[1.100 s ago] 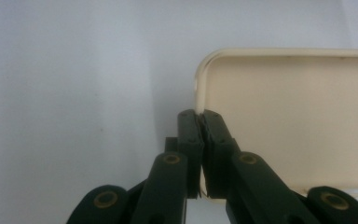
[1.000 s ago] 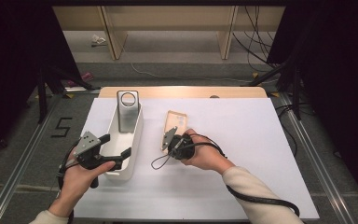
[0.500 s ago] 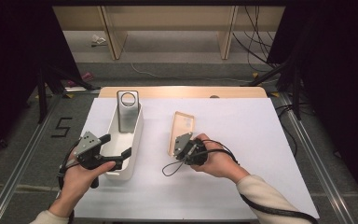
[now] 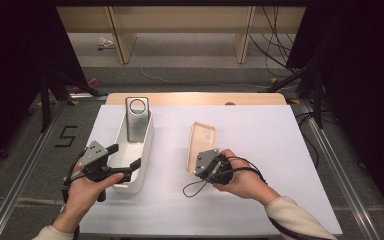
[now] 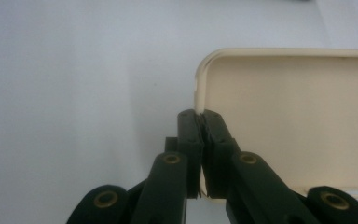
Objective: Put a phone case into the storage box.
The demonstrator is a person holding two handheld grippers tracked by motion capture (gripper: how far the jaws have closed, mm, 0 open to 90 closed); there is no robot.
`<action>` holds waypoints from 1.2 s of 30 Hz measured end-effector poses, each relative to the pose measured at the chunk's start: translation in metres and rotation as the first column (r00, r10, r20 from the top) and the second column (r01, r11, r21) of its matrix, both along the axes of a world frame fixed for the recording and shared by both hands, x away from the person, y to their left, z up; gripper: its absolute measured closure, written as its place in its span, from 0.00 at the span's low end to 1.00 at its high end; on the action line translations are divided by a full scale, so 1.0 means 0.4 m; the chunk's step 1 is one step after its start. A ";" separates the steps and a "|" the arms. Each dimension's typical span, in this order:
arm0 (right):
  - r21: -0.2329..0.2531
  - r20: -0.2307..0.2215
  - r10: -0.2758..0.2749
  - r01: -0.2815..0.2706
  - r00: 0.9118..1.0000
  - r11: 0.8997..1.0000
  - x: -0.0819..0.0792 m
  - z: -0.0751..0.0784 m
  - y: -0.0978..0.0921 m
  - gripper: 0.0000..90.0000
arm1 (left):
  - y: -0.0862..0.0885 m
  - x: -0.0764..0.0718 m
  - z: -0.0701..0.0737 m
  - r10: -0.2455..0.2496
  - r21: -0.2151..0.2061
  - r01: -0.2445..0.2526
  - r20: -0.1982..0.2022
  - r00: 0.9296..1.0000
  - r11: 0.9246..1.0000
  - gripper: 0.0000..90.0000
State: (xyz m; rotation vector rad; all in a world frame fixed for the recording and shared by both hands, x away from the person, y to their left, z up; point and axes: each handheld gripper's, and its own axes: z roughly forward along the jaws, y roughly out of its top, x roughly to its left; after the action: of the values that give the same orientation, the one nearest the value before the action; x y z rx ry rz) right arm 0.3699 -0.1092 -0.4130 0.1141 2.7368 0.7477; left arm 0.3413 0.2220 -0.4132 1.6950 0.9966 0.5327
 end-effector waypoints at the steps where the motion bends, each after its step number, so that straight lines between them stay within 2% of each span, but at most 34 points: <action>1: 0.000 0.002 0.002 -0.002 1.000 1.000 -0.003 0.001 -0.001 0.97 | -0.001 0.000 0.000 0.000 0.001 0.000 0.001 1.000 1.000 0.04; 13: 0.012 -0.010 0.014 -0.014 1.000 1.000 -0.034 0.004 -0.018 0.97 | 0.000 0.000 0.002 -0.002 0.002 0.002 0.002 1.000 1.000 0.05; 21: 0.020 -0.005 0.029 -0.029 1.000 0.999 -0.055 0.007 -0.026 0.97 | -0.020 0.005 0.017 -0.020 0.003 0.020 0.010 1.000 1.000 0.07; 28: 0.025 -0.008 0.033 -0.033 0.999 0.999 -0.075 0.006 -0.029 0.98 | -0.063 0.020 0.039 -0.067 0.005 0.067 0.013 0.998 0.998 0.10; 36: 0.027 -0.007 0.050 -0.049 0.999 0.998 -0.097 0.008 -0.028 0.97 | -0.140 0.059 0.076 -0.133 0.044 0.133 0.000 0.991 0.990 0.12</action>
State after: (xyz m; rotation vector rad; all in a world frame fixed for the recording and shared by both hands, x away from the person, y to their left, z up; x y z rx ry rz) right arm 0.3313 -0.1203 -0.4097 0.0553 2.7462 0.7995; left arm 0.3650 0.1660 -0.3829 1.7850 0.8680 0.4720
